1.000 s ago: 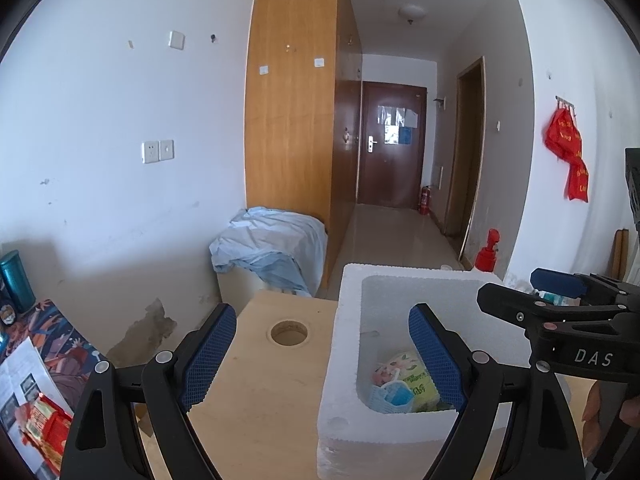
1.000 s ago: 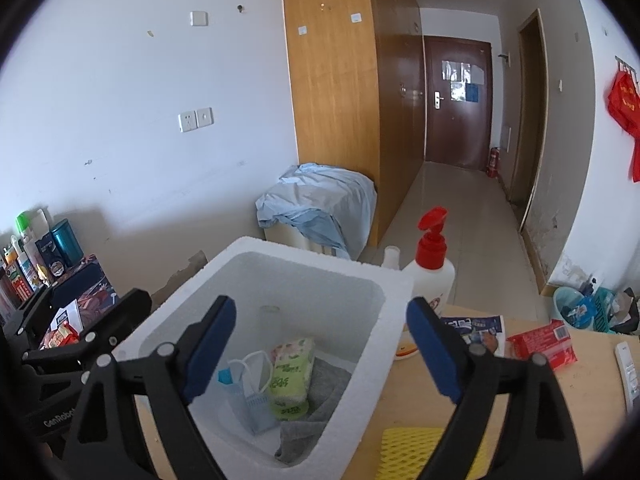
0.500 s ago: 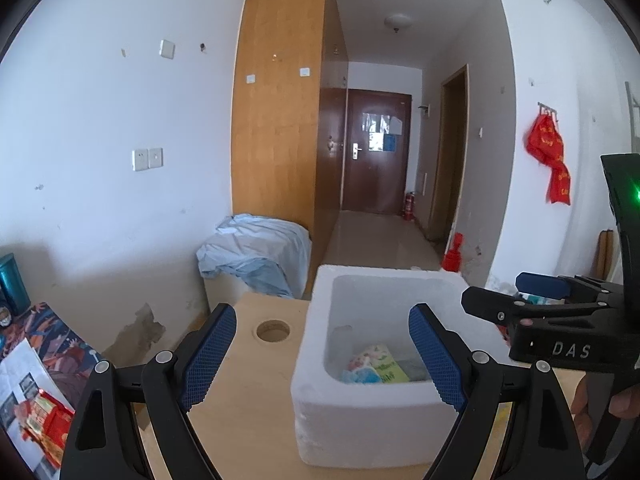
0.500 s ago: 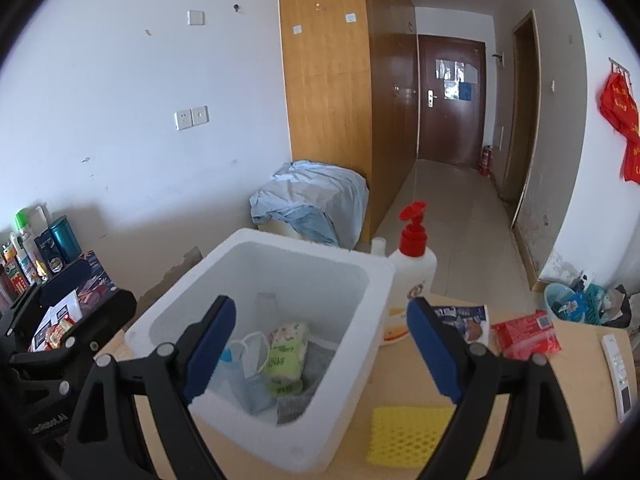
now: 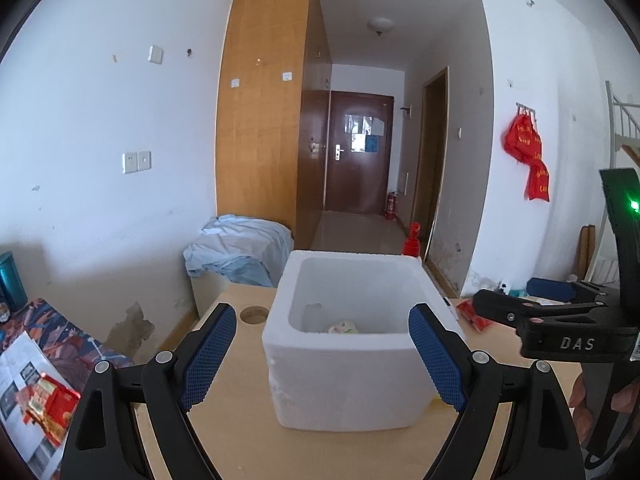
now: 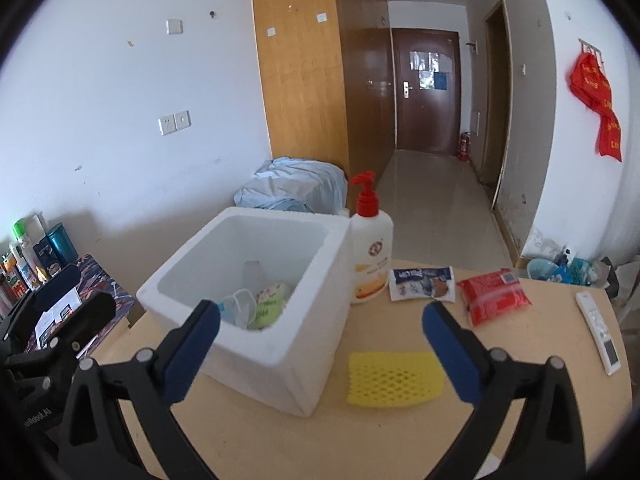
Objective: Organize soft objects
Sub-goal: 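Raise both tools away from the foam box and back off, then move the left tool to the yellow foam net while the right tool approaches the white tissue, then close the left tool on the yellow foam net while the right tool grasps the white tissue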
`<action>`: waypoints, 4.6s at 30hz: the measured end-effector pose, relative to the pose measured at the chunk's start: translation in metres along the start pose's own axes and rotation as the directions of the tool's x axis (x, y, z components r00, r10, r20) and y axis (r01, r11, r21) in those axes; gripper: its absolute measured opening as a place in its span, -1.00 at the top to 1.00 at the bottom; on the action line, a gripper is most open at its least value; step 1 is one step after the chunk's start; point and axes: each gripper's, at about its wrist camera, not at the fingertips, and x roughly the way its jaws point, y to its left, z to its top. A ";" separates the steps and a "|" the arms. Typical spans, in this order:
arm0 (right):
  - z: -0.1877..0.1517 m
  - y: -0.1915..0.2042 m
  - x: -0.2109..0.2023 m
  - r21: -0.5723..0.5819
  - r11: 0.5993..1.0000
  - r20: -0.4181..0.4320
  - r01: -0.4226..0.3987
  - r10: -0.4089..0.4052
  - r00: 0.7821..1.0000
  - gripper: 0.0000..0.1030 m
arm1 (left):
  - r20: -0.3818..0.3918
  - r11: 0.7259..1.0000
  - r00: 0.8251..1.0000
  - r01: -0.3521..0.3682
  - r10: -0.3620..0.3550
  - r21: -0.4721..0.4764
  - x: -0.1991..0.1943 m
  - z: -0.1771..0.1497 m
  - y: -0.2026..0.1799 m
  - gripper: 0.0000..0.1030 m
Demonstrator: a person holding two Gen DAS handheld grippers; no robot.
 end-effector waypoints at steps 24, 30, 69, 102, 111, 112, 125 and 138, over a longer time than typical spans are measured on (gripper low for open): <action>-0.095 -0.027 -0.105 0.046 0.998 0.174 0.046 -0.053 0.983 -0.99 | 0.069 0.990 0.988 0.137 -0.135 -0.026 -0.065 -0.060 -0.044 -0.84; -0.120 -0.039 -0.120 0.066 0.992 0.208 0.112 -0.123 0.970 -0.99 | 0.055 0.989 0.987 0.149 -0.149 0.007 -0.066 -0.080 -0.063 -0.89; -0.179 -0.092 -0.120 0.133 0.974 0.080 0.185 -0.196 0.977 -0.99 | -0.034 0.951 0.954 0.300 -0.298 0.073 -0.042 -0.108 -0.122 -0.99; -0.171 -0.152 -0.048 0.228 0.963 -0.208 0.141 -0.093 0.974 -0.99 | -0.336 0.956 0.910 0.283 -0.242 0.078 0.130 -0.088 -0.182 -0.96; -0.165 -0.153 -0.028 0.191 0.973 -0.253 0.129 -0.078 0.964 -0.99 | -0.348 0.953 0.914 0.269 -0.206 0.142 0.155 -0.091 -0.197 -0.90; -0.165 -0.154 -0.025 0.188 0.974 -0.258 0.126 -0.075 0.963 -0.99 | -0.361 0.948 0.905 0.289 -0.225 0.133 0.157 -0.092 -0.199 -0.87; -0.166 -0.163 -0.016 0.200 0.974 -0.275 0.103 -0.045 0.960 -0.99 | -0.446 0.961 0.880 0.244 -0.165 0.127 0.192 -0.107 -0.202 -0.59; -0.165 -0.161 -0.018 0.195 0.974 -0.273 0.114 -0.058 0.960 -0.99 | -0.499 0.968 0.853 0.231 -0.155 0.096 0.208 -0.111 -0.195 0.07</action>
